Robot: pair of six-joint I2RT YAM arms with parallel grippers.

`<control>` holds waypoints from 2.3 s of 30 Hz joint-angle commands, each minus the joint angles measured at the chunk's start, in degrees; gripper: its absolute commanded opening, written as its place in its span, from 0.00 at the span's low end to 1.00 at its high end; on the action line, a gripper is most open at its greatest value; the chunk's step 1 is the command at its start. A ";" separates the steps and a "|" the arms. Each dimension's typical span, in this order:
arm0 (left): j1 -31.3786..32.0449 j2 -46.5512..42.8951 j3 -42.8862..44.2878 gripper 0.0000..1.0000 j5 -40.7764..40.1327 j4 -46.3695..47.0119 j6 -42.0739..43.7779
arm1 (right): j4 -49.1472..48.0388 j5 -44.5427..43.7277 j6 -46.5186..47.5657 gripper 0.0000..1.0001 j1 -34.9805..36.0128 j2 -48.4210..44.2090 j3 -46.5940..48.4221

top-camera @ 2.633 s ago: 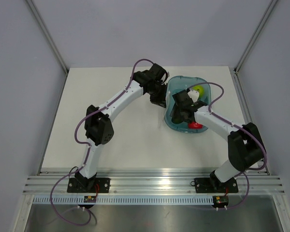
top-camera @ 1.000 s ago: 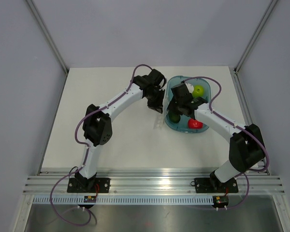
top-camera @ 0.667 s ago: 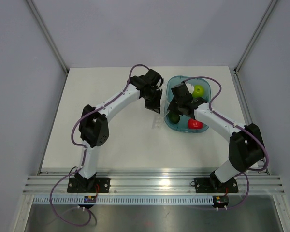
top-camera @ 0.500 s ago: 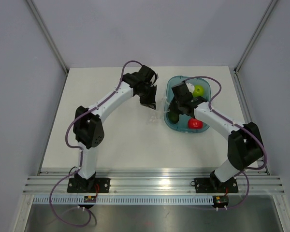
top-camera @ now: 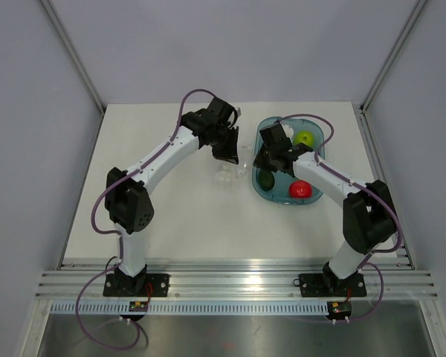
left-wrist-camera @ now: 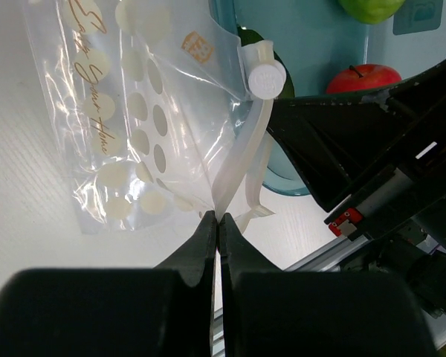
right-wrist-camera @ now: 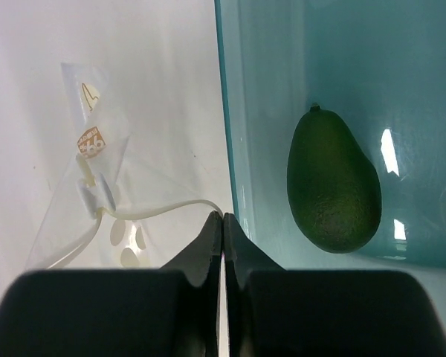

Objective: Place the food in the zip-top bag and seal the zipper
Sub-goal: Open the zipper of the food storage bag, then pick up the fake fruit from the bin.

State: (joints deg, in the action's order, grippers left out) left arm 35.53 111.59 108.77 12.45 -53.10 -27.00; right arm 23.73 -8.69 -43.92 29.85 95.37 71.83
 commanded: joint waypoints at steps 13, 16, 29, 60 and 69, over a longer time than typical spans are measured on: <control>2.70 -0.85 -1.10 0.00 -8.75 2.04 -0.24 | -0.26 2.10 1.21 0.58 -0.58 -2.20 2.17; 2.70 -0.24 -0.76 0.00 -9.19 1.51 -0.07 | 0.09 1.66 1.38 0.65 -0.49 -4.48 1.21; 3.14 3.19 3.55 0.00 -9.63 -1.74 0.72 | 1.94 3.23 2.43 0.70 -0.67 -11.08 -2.84; 4.90 4.51 4.08 0.00 -14.12 -3.15 0.55 | 2.03 7.37 12.63 0.46 -6.73 2.38 -3.19; 5.34 7.24 9.09 0.00 -15.17 -5.70 1.34 | 2.99 5.00 13.07 0.34 -6.73 -9.66 -6.53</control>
State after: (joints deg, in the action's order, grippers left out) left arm 40.47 118.19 114.19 -0.86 -58.39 -26.72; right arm 27.51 -2.00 -31.86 22.90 91.37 65.43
